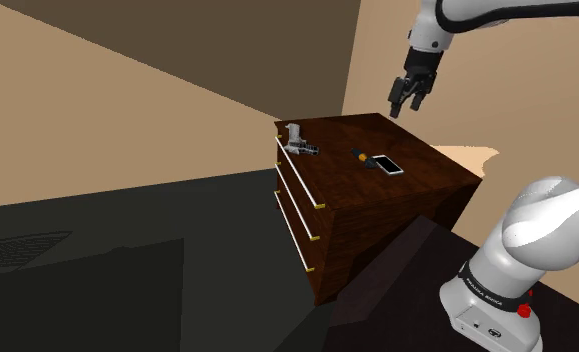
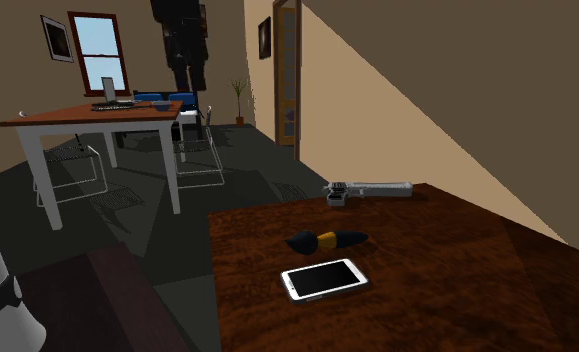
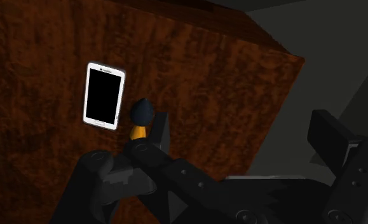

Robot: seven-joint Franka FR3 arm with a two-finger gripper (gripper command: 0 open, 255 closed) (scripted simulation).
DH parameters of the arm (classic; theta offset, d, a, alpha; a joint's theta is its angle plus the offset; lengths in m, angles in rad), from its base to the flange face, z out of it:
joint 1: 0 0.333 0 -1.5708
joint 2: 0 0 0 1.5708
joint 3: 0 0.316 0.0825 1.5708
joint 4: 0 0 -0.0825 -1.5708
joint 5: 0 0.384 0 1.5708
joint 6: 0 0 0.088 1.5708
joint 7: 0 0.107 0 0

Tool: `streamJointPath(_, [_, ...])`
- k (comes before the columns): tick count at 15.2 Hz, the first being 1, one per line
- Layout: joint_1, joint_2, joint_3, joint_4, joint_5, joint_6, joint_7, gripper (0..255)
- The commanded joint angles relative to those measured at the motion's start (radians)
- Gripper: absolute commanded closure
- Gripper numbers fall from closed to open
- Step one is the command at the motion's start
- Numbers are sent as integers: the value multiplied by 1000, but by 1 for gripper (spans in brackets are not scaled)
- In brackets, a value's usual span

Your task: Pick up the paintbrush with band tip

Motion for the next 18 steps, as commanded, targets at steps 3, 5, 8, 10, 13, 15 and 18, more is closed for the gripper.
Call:
streamJointPath(3, [-14, 109, -38, -11, -15, 119, -14, 0])
streamJointPath(5, [-20, 168, -58, -8, -19, 175, -23, 0])
streamJointPath(8, [-28, 263, -88, 6, -20, 255, -38, 0])
streamJointPath(10, [-33, 330, -107, 22, -17, 305, -50, 0])
streamJointPath(13, [-40, 435, -134, 55, -4, 375, -70, 0])
streamJointPath(15, [-45, 508, -150, 83, 10, 417, -86, 0])
streamJointPath(18, [-55, 619, -172, 134, 38, 473, -114, 0])
